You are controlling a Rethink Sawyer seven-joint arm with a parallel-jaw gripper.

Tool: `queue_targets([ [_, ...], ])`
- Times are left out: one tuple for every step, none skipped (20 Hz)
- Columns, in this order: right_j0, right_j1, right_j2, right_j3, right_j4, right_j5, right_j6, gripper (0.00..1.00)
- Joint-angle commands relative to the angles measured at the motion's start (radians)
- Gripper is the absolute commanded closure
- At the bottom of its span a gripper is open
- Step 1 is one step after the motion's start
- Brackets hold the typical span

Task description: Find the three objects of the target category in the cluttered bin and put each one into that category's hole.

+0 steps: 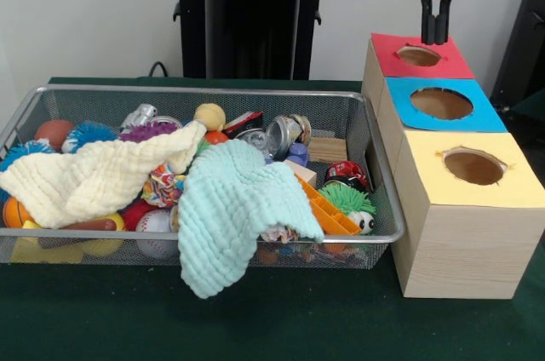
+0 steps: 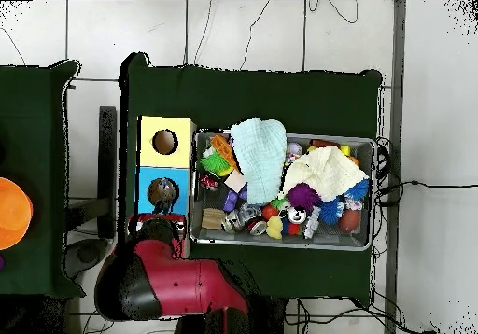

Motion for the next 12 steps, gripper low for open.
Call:
queue_targets([
  [-0.024, 0.042, 0.086, 0.007, 0.018, 0.014, 0.184, 1.00],
  [-0.025, 0.056, 0.087, 0.008, 0.012, -0.009, 0.187, 1.00],
  [-0.025, 0.063, 0.086, 0.009, 0.007, -0.025, 0.189, 1.00],
  [-0.025, 0.070, 0.087, 0.013, 0.003, -0.041, 0.193, 1.00],
  [-0.026, 0.072, 0.085, 0.014, -0.002, -0.050, 0.192, 1.00],
  [-0.026, 0.077, 0.084, 0.020, -0.007, -0.063, 0.194, 1.00],
  [-0.029, 0.079, 0.084, 0.024, -0.012, -0.069, 0.193, 1.00],
  [-0.031, 0.080, 0.083, 0.028, -0.017, -0.075, 0.192, 1.00],
  [-0.041, 0.087, 0.089, 0.019, -0.021, -0.073, 0.185, 1.00],
  [-0.052, 0.090, 0.096, 0.018, -0.029, -0.074, 0.178, 1.00],
  [-0.064, 0.093, 0.103, 0.017, -0.038, -0.076, 0.171, 1.00],
  [-0.081, 0.094, 0.114, 0.003, -0.043, -0.062, 0.156, 1.00],
])
